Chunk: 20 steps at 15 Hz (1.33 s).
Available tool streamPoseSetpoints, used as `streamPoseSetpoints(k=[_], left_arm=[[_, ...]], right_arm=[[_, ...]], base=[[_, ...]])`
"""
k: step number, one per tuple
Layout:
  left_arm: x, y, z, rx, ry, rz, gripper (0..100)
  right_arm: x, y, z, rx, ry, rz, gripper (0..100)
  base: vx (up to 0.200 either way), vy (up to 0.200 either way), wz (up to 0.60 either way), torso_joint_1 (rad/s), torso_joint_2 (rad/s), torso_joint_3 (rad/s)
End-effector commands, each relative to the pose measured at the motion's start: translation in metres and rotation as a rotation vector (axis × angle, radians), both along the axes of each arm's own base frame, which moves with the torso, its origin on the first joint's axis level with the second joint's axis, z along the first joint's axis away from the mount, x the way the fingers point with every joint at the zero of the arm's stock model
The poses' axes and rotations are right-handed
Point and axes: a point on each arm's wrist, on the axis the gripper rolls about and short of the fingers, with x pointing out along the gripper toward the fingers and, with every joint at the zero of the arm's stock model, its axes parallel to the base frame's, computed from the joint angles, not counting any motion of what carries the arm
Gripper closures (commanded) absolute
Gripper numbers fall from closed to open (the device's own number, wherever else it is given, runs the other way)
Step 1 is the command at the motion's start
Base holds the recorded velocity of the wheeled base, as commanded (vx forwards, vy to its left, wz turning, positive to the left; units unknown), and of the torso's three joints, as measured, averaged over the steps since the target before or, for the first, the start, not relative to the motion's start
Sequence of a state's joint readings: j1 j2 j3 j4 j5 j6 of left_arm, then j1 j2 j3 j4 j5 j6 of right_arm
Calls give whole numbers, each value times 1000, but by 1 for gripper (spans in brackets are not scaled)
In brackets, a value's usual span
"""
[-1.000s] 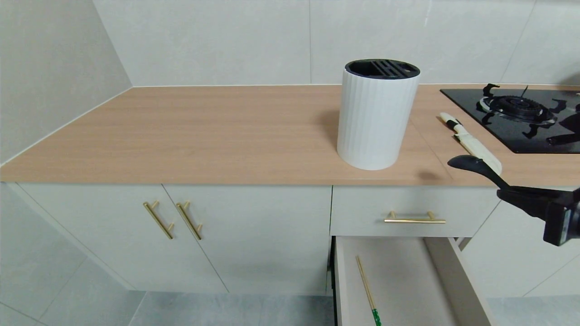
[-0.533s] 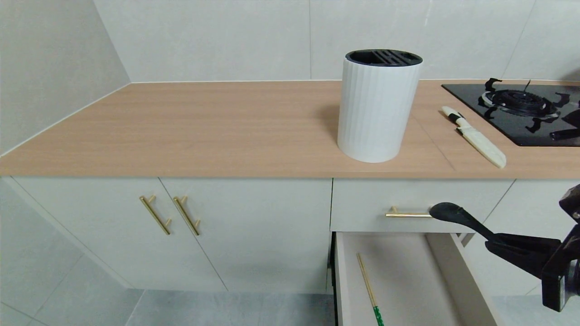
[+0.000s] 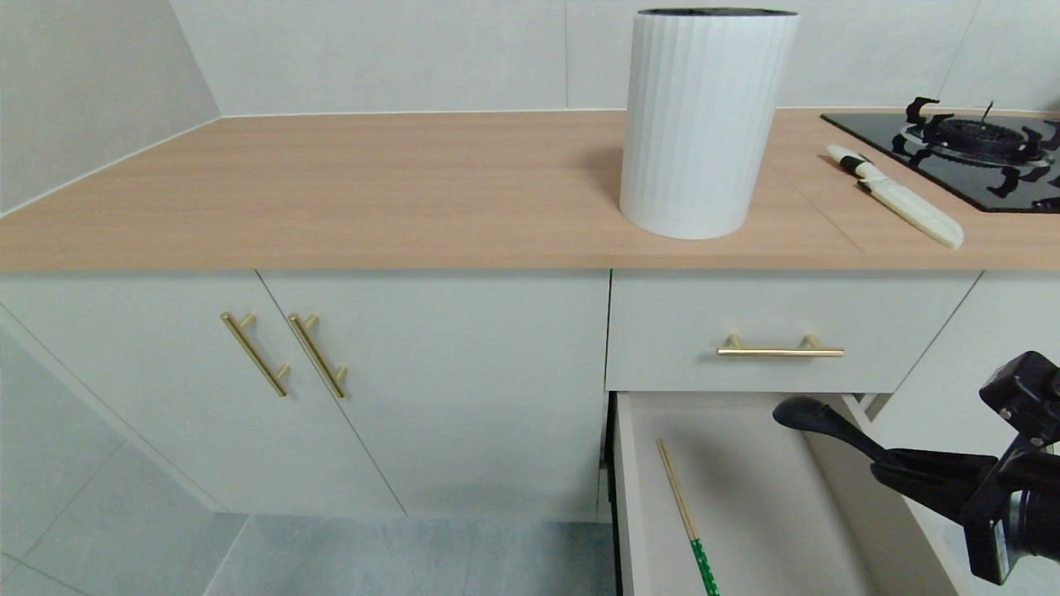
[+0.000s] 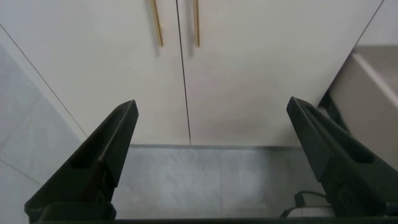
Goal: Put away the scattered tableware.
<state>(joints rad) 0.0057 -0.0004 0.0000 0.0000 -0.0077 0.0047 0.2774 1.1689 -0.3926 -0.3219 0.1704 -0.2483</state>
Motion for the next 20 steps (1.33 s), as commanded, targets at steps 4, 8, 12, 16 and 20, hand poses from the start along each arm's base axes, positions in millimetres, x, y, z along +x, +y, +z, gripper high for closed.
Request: streamPoseSetpoints(k=[4, 8, 12, 16, 20], left_arm=[[0, 0, 0, 0, 0, 0, 0], [0, 0, 0, 0, 0, 0, 0], [0, 0, 0, 0, 0, 0, 0], [0, 0, 0, 0, 0, 0, 0], [0, 0, 0, 0, 0, 0, 0]], right_arm=[[8, 2, -11, -17, 60, 0, 100], [12, 3, -16, -25, 88, 0, 100], [19, 6, -26, -46, 142, -11, 100], [41, 12, -39, -114, 183, -146, 100], [57, 17, -43, -38, 246, -215, 100]], base=[[0, 0, 0, -189, 447, 265], [0, 0, 0, -99, 260, 163], [0, 0, 0, -7, 15, 12], [0, 0, 0, 0, 0, 0], [0, 0, 0, 0, 0, 0]])
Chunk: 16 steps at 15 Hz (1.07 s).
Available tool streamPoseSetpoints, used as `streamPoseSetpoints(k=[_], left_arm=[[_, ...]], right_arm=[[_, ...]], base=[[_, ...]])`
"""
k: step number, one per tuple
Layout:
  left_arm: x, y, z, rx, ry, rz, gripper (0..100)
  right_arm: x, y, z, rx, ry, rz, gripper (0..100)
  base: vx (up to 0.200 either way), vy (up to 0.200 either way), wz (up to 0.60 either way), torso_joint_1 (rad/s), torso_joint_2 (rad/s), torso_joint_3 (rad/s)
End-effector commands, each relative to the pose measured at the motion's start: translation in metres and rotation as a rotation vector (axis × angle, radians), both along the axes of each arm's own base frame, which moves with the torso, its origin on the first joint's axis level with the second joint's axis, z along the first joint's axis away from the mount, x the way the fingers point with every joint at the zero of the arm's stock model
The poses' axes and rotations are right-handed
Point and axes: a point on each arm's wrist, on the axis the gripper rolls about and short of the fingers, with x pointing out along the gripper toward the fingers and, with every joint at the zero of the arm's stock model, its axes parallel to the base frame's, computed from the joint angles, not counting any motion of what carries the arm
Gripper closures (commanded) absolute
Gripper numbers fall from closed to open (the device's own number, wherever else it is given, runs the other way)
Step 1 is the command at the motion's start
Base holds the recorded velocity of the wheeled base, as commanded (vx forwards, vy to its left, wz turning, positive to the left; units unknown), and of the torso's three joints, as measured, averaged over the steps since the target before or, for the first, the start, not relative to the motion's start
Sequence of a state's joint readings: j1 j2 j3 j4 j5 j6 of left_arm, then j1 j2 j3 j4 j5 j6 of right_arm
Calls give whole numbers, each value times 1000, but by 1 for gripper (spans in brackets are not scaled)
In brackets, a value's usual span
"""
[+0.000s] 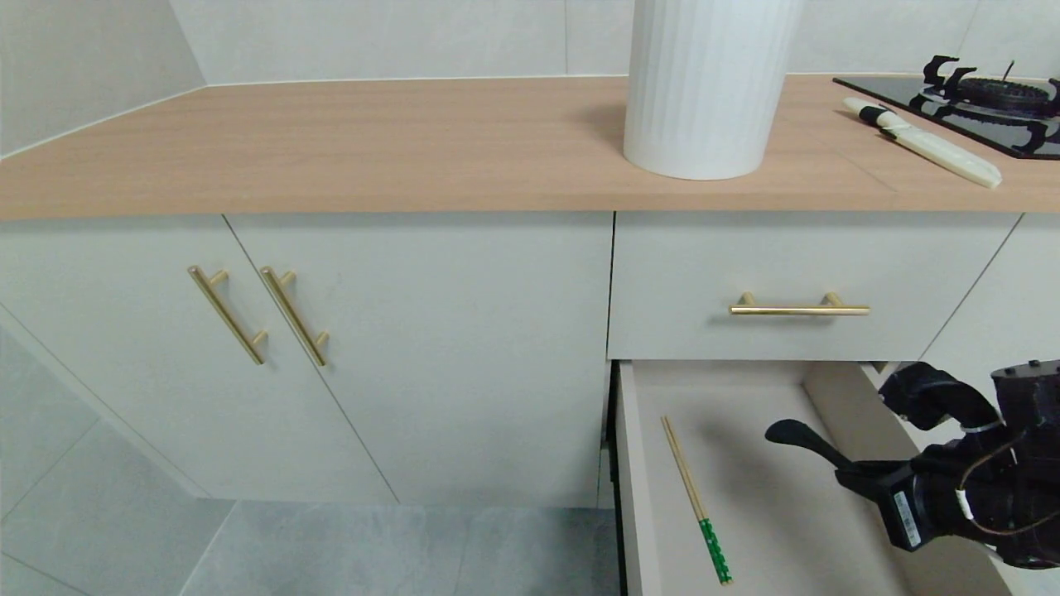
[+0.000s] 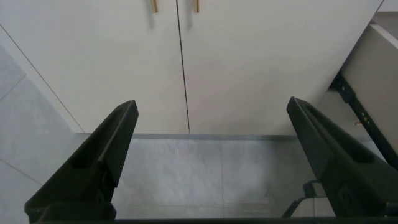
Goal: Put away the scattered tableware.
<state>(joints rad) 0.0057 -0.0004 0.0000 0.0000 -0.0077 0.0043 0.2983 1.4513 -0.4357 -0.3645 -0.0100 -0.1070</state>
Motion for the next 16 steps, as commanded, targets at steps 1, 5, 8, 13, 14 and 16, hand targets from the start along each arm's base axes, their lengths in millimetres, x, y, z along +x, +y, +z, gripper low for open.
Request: streamPoseSetpoints(k=[1, 5, 8, 13, 14, 16], left_arm=[[0, 0, 0, 0, 0, 0, 0], [0, 0, 0, 0, 0, 0, 0], [0, 0, 0, -1, 0, 0, 0], [0, 0, 0, 0, 0, 0, 0], [0, 0, 0, 0, 0, 0, 0], [0, 0, 0, 0, 0, 0, 0]], right_arm=[[15, 5, -11, 11, 62, -24, 100], [44, 13, -27, 85, 145, -150, 100], [57, 15, -45, 54, 182, -217, 100], [71, 19, -79, 27, 261, -237, 100], [72, 20, -81, 27, 263, -235, 100], [77, 21, -95, 13, 278, -247, 100]], base=[[0, 0, 0, 0, 0, 0], [0, 0, 0, 0, 0, 0], [0, 0, 0, 0, 0, 0], [0, 0, 0, 0, 0, 0], [0, 0, 0, 0, 0, 0], [0, 0, 0, 0, 0, 0]])
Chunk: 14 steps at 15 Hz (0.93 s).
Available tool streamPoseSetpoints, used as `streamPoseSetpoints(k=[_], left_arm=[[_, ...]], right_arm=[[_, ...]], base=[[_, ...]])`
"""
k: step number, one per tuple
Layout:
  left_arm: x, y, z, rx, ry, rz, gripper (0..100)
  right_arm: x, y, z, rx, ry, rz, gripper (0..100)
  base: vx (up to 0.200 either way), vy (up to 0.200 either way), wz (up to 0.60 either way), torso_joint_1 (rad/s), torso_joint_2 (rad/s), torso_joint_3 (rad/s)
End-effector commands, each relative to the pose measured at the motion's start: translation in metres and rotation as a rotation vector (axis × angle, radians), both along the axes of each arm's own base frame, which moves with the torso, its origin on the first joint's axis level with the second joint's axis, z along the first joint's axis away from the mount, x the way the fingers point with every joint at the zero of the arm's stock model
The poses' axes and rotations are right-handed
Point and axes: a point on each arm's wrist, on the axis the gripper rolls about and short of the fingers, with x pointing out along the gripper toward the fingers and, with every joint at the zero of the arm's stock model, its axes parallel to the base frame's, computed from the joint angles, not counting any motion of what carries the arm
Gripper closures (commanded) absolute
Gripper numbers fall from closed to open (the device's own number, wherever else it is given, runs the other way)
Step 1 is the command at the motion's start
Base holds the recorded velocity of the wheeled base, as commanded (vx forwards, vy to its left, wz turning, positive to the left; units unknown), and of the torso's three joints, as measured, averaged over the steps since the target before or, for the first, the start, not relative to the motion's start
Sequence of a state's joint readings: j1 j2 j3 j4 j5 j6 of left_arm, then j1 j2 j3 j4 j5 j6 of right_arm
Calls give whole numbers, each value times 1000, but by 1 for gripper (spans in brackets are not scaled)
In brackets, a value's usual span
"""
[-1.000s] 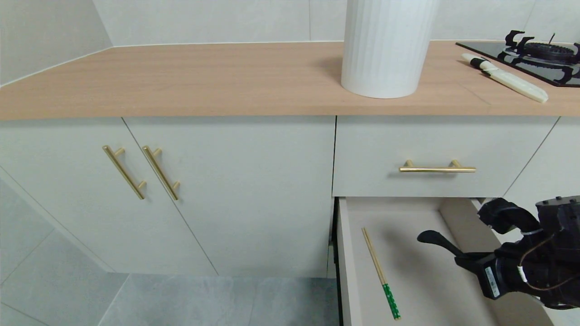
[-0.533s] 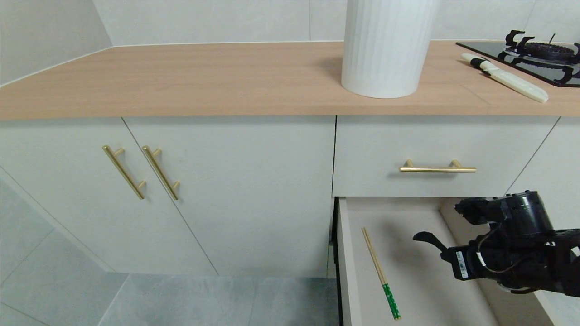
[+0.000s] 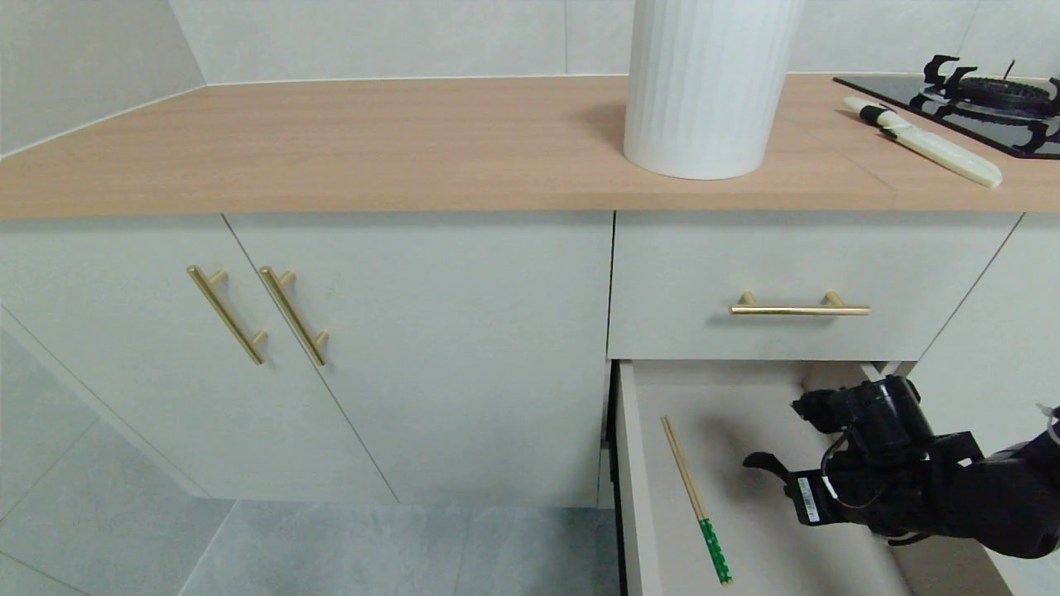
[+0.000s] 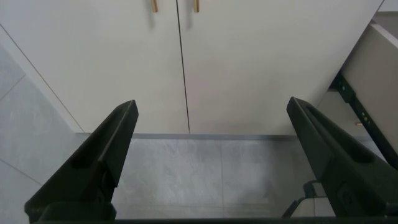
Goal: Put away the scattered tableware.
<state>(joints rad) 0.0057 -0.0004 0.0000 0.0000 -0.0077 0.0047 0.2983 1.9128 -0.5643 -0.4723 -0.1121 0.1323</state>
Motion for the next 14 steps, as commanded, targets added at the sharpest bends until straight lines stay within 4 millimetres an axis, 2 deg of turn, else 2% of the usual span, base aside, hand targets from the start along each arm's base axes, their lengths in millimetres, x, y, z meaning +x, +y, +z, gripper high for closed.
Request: streamPoseSetpoints(k=[1, 6, 14], left_arm=[[0, 0, 0, 0, 0, 0, 0], [0, 0, 0, -2, 0, -1, 0], [0, 0, 0, 0, 0, 0, 0]], right_arm=[[5, 1, -23, -17, 50, -9, 100], [16, 1, -48, -58, 40, -67, 100], [19, -1, -46, -53, 1, -82, 100]], base=[[0, 0, 0, 0, 0, 0], [0, 0, 0, 0, 0, 0], [0, 0, 0, 0, 0, 0]])
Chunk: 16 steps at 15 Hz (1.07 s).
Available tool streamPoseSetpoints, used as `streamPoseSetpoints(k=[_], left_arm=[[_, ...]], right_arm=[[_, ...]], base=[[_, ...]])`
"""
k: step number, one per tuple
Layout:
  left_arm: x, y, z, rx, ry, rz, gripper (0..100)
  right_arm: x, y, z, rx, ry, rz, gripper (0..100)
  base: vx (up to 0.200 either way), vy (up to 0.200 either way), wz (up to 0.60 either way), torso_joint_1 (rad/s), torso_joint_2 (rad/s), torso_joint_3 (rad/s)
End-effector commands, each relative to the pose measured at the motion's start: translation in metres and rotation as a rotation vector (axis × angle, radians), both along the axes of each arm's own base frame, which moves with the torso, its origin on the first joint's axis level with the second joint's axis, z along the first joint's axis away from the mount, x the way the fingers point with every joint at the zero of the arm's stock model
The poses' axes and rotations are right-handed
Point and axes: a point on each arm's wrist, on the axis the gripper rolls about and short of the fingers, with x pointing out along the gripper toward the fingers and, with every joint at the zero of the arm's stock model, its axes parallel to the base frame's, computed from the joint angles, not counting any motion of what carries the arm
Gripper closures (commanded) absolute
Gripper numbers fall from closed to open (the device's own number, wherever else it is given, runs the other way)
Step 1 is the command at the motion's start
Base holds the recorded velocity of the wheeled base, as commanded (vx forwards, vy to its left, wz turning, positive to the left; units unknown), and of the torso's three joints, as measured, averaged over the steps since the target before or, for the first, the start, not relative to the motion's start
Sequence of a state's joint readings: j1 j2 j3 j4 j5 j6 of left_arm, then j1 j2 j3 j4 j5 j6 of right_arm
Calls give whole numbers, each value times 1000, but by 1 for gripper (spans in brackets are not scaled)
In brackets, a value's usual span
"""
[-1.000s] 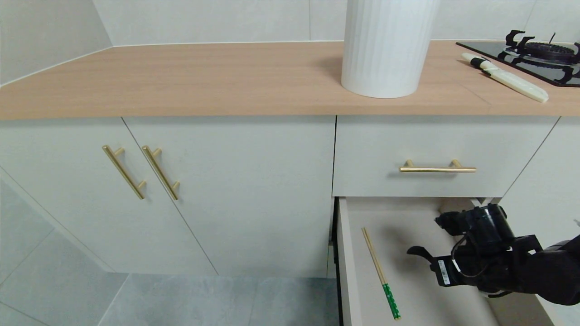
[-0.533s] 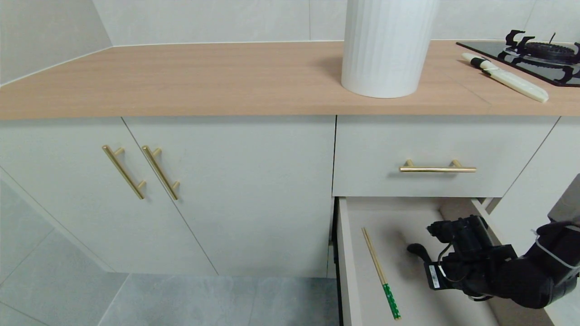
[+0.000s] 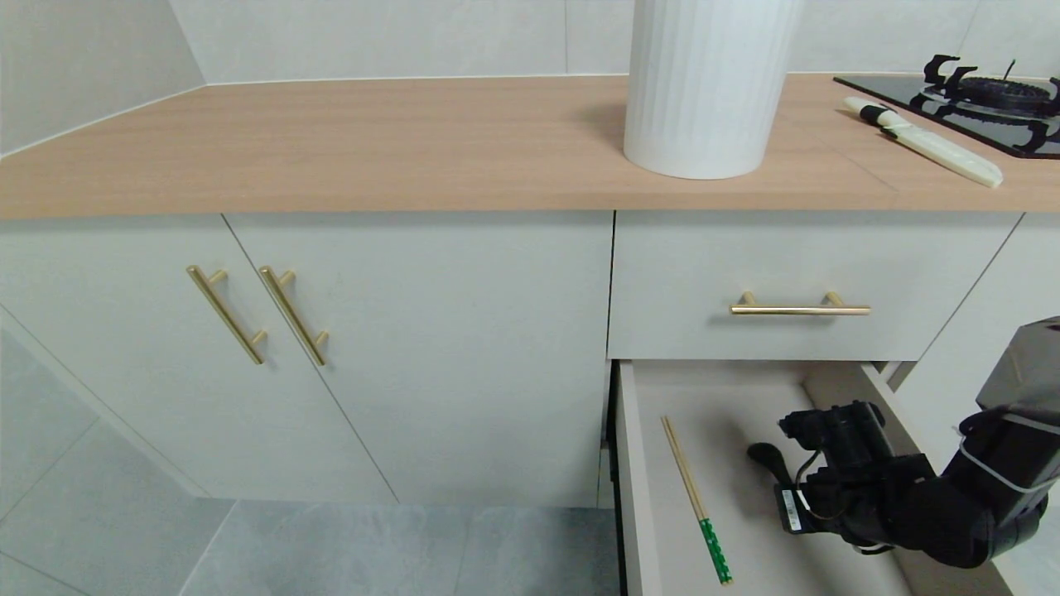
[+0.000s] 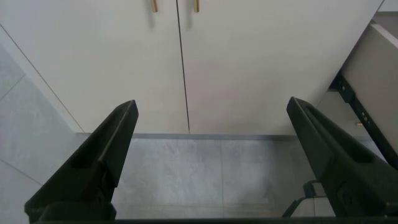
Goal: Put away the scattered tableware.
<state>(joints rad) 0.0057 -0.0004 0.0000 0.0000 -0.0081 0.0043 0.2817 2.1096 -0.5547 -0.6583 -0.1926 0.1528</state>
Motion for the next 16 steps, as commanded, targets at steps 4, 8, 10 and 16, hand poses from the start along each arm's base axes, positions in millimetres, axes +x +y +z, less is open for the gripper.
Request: streamPoseSetpoints(k=[4, 8, 10, 16], left_arm=[[0, 0, 0, 0, 0, 1, 0], [0, 0, 0, 0, 0, 1, 0], [0, 0, 0, 0, 0, 1, 0], [0, 0, 0, 0, 0, 1, 0]], right_arm=[[1, 0, -1, -6, -7, -6, 0], [1, 0, 3, -2, -21, -6, 0], [0, -1, 11, 6, -46, -8, 0], [-24, -10, 86, 56, -224, -15, 0]], base=[[0, 0, 0, 0, 0, 0], [0, 0, 0, 0, 0, 0], [0, 0, 0, 0, 0, 0], [0, 0, 0, 0, 0, 0]])
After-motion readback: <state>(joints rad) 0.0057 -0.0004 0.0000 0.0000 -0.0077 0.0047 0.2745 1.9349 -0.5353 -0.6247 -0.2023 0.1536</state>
